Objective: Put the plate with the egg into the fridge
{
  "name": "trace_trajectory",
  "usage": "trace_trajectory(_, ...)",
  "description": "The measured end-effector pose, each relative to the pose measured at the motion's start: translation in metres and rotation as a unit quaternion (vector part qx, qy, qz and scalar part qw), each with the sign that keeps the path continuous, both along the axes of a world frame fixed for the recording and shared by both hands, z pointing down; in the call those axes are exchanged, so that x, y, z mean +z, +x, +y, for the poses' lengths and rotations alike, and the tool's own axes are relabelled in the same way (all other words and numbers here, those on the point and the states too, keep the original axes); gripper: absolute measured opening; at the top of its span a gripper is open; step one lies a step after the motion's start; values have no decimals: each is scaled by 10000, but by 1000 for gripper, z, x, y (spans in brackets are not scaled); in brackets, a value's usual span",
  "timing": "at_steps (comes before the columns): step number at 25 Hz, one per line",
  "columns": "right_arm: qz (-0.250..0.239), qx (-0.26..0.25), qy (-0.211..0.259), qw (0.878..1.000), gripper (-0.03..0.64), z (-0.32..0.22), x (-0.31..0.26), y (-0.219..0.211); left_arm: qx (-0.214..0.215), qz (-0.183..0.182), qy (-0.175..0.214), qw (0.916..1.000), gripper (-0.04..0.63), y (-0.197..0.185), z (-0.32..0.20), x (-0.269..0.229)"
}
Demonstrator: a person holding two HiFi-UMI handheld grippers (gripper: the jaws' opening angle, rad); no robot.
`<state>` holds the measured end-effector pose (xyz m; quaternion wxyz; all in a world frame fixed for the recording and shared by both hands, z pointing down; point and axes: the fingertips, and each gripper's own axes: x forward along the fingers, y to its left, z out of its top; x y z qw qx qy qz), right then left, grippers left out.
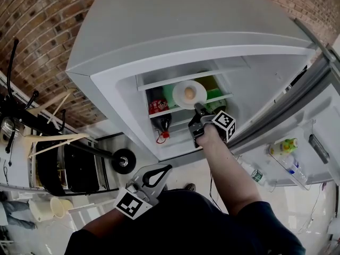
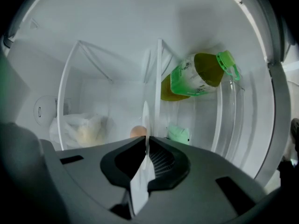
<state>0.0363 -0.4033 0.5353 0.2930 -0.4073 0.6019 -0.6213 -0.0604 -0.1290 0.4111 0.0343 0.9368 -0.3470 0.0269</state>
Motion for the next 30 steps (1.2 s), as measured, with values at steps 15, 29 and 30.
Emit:
trace_trajectory(15,-5,-126,499,9987,193,21,-26,9,297,94,56,9995,3,10,-6,-3)
trace_trajectory(29,731,-977,1614,9793,192,131,-86,7,640,314,52,9974,3,24,-14,-11)
trace_trajectory(30,832,-1042,1703,9763,192,138,-88,6,656,321,53,9973,3,24,-14,-12)
